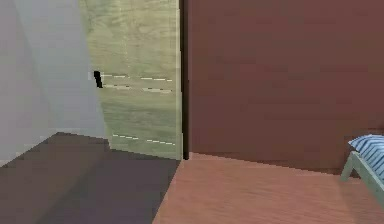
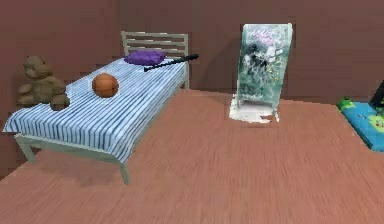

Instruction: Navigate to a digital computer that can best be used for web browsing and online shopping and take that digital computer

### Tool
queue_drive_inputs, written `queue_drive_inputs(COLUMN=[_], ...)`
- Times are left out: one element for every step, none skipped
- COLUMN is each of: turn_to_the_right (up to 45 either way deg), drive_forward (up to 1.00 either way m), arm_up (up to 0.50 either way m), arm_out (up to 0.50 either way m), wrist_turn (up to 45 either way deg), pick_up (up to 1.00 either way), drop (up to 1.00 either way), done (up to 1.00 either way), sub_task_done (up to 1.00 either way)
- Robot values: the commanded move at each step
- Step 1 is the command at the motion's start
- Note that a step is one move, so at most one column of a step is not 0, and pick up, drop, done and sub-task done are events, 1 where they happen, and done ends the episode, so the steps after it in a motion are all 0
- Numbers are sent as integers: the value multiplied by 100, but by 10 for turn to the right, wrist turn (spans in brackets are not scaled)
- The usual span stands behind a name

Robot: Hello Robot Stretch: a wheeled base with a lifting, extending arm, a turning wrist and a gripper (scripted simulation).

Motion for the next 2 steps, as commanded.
queue_drive_inputs(turn_to_the_right=[0, -450], drive_forward=[60, 0], arm_up=[0, 0], arm_out=[0, 0], wrist_turn=[0, 0], pick_up=[0, 0], drop=[0, 0], done=[0, 0], sub_task_done=[0, 0])
